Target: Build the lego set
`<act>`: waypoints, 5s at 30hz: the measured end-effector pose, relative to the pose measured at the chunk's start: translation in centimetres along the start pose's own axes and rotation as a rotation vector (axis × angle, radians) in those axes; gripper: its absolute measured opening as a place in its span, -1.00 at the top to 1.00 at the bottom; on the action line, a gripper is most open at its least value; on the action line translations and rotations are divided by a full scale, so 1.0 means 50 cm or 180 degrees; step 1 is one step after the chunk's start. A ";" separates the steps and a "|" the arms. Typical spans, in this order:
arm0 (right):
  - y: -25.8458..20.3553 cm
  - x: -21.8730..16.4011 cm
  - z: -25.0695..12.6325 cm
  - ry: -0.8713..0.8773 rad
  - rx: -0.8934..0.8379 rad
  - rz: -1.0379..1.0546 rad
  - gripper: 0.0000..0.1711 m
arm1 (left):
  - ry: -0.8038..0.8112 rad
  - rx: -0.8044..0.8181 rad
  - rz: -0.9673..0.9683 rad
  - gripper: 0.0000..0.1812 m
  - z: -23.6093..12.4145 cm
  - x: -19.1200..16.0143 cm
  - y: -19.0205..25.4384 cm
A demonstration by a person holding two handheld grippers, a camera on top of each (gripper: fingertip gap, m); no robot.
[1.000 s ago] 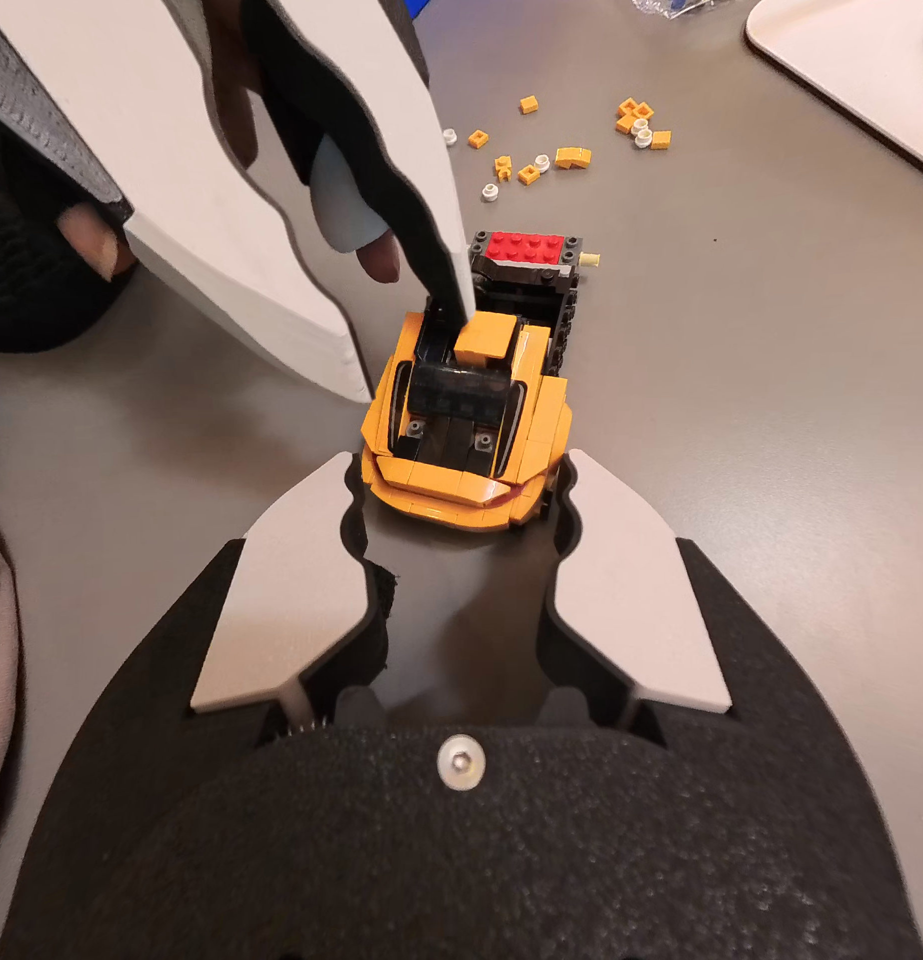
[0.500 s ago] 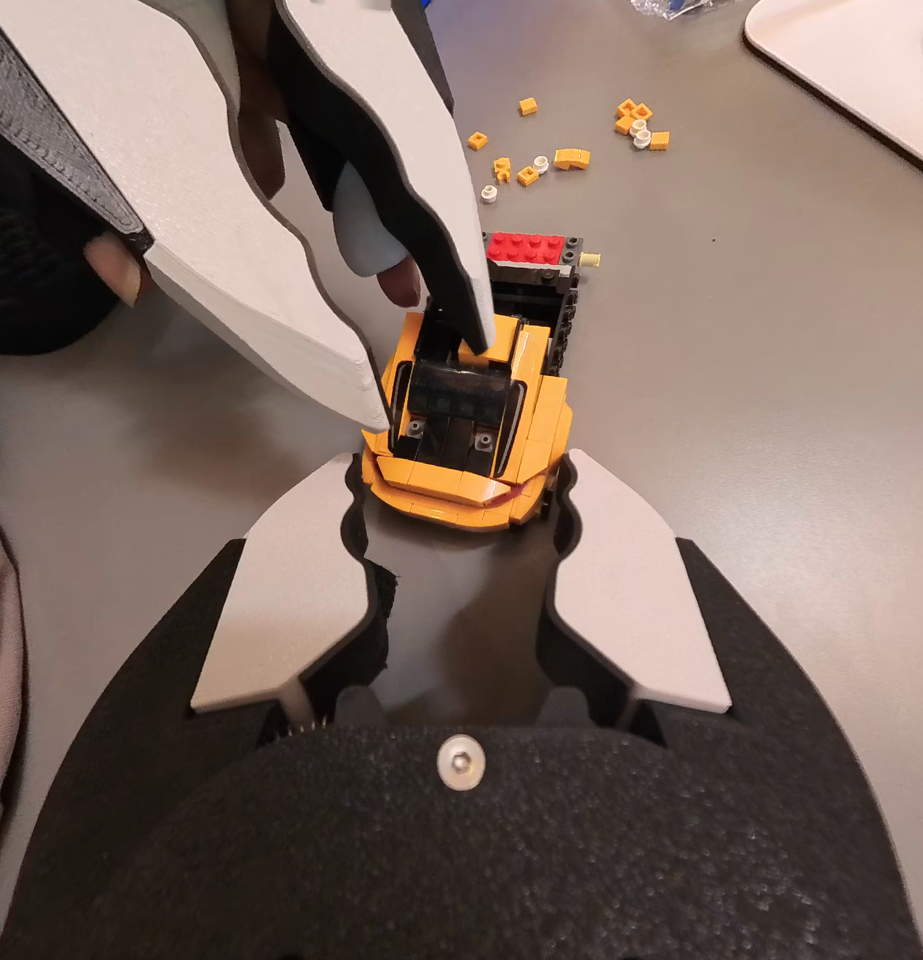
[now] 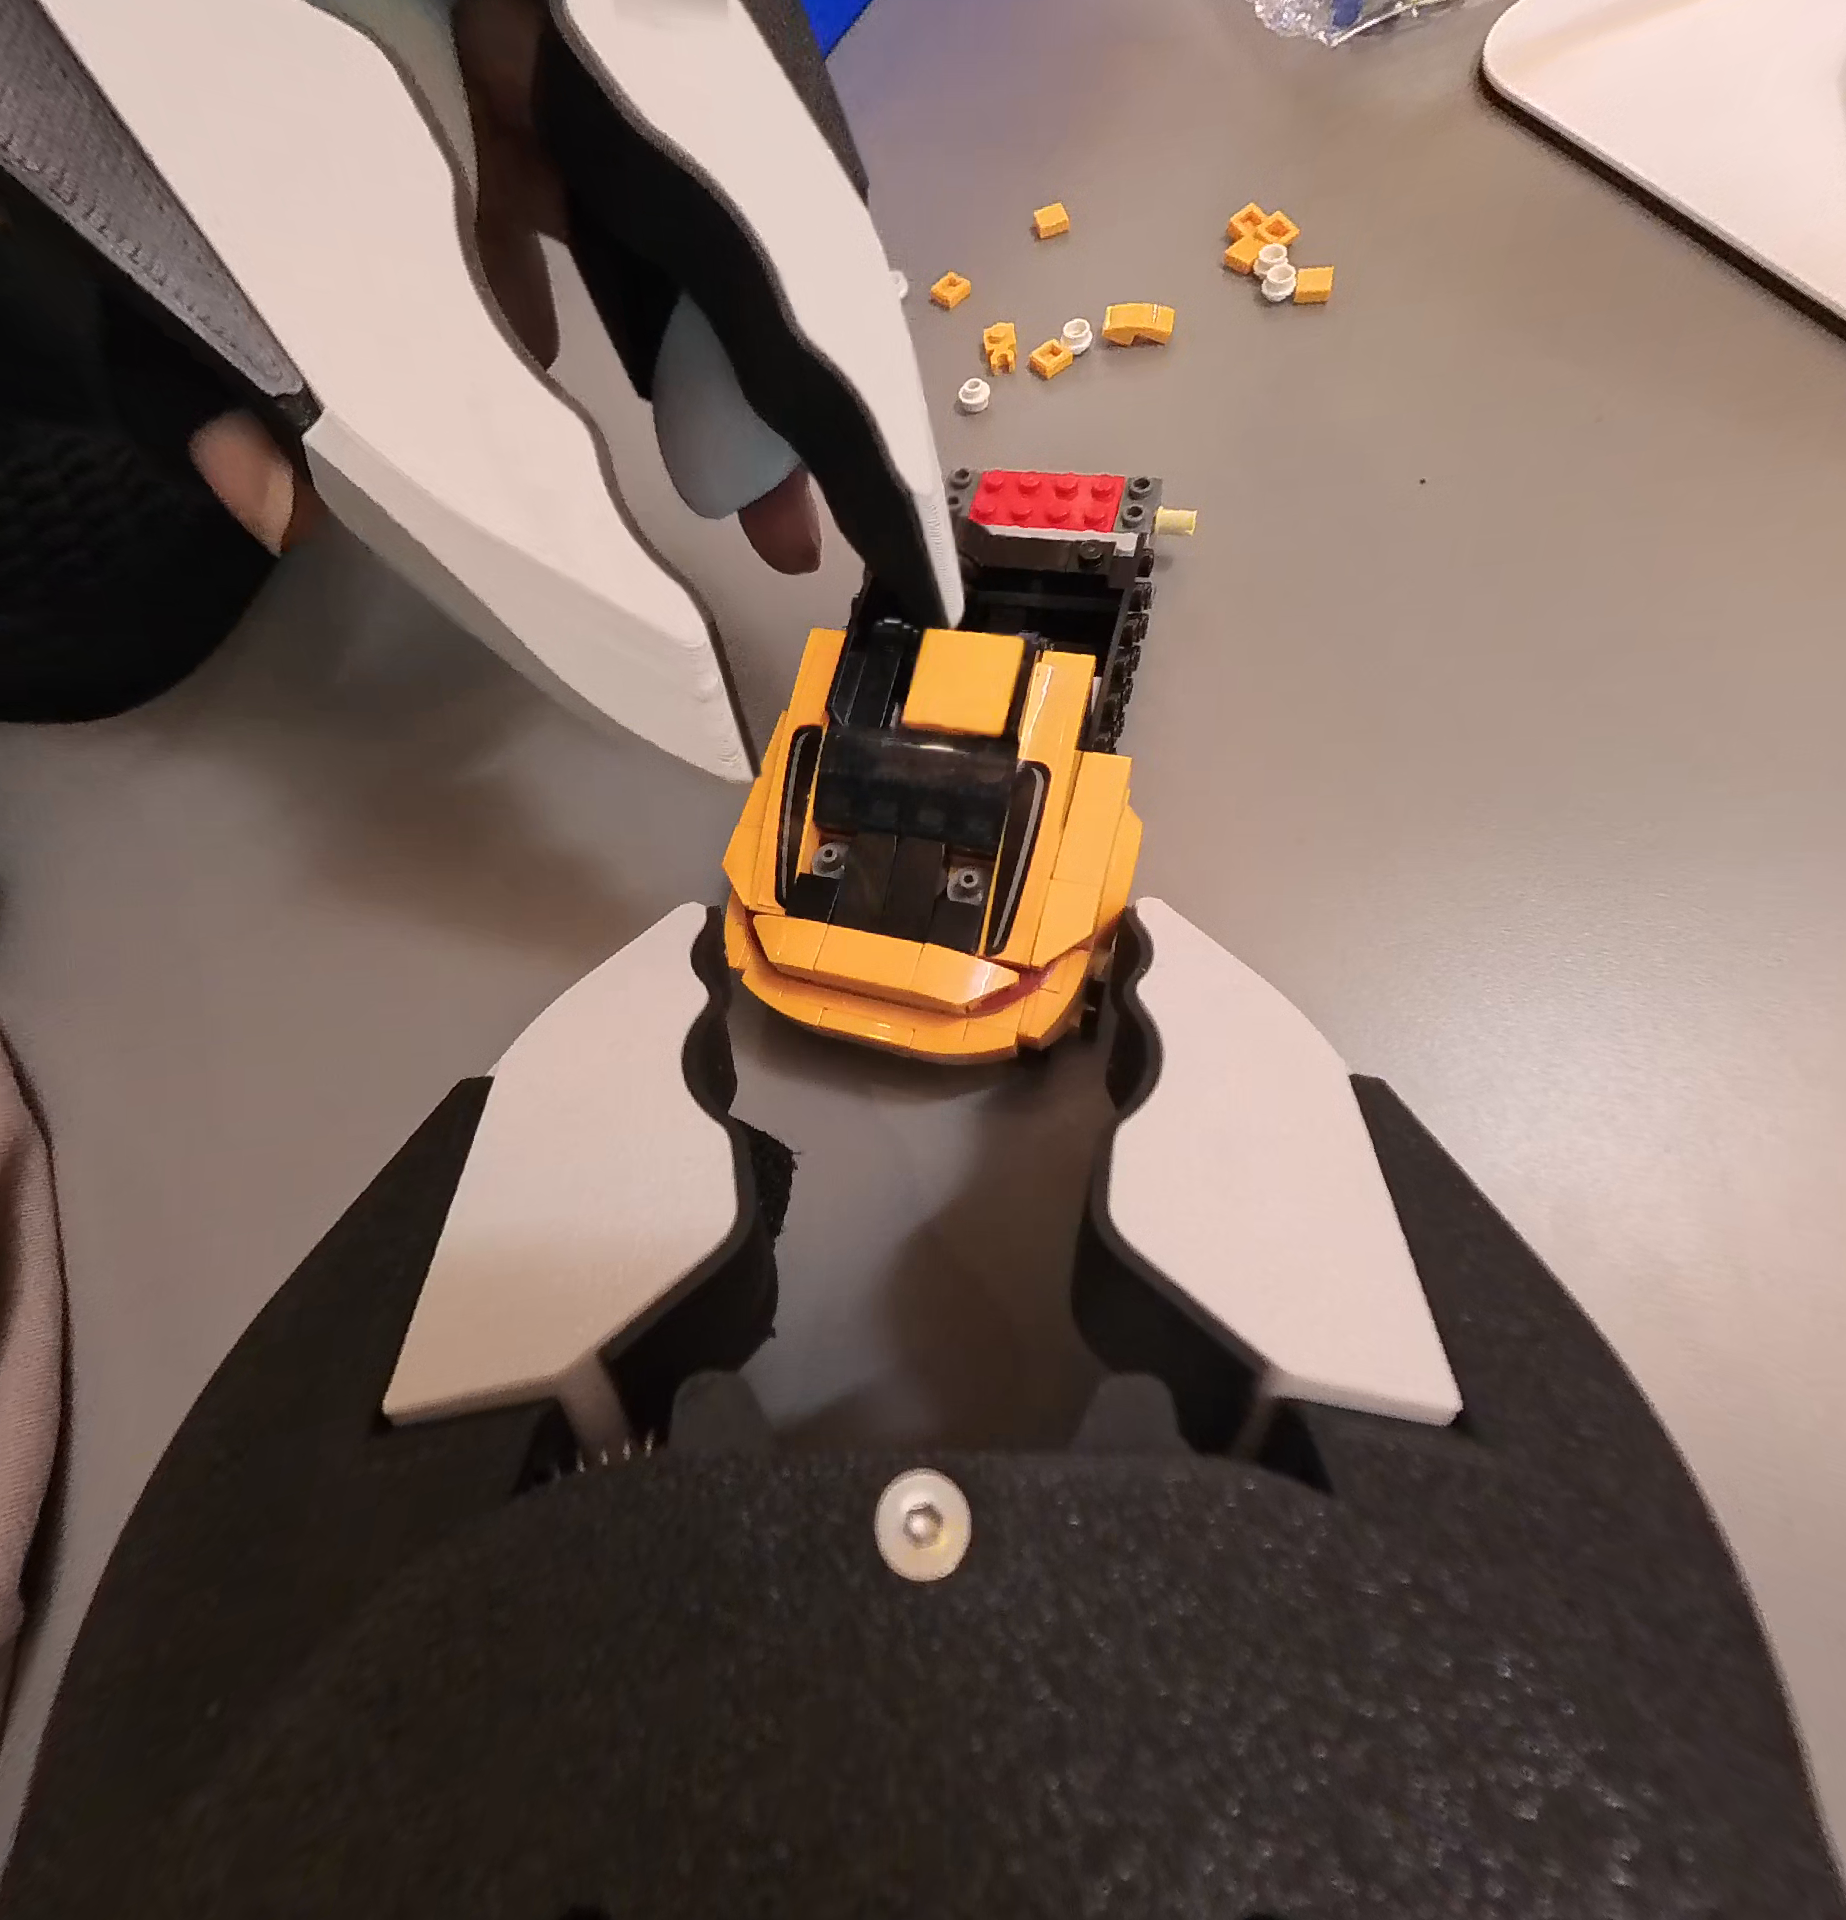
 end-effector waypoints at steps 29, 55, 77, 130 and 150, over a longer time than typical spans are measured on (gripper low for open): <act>0.102 0.081 0.006 -0.0403 0.0807 0.1252 0.36 | 0.0014 -0.0127 0.0315 0.44 0.010 -0.003 0.010; 0.123 0.071 0.041 -0.0908 0.1366 0.1563 0.51 | 0.0188 -0.0298 0.0426 0.44 0.018 -0.008 0.006; 0.133 0.072 0.028 -0.1020 0.1484 0.1588 0.58 | 0.0196 -0.0227 0.0556 0.48 0.025 -0.019 0.010; -0.004 0.015 -0.079 0.0583 0.0420 -0.0401 0.06 | 0.0707 -0.1112 -0.0881 0.38 -0.069 -0.075 -0.114; -0.028 0.015 -0.006 -0.1799 0.0140 -0.1214 -0.07 | 0.0443 -0.1024 -0.0457 0.53 -0.047 -0.075 -0.072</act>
Point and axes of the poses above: each gripper's, where its closed fingertips meet, z out along the fingers, x out of its top, y = z × x across the jaws, the point moved 9 cm from there along -z, back along the fingers, and after that the axes turned 3 degrees about y, right-handed, at the moved point
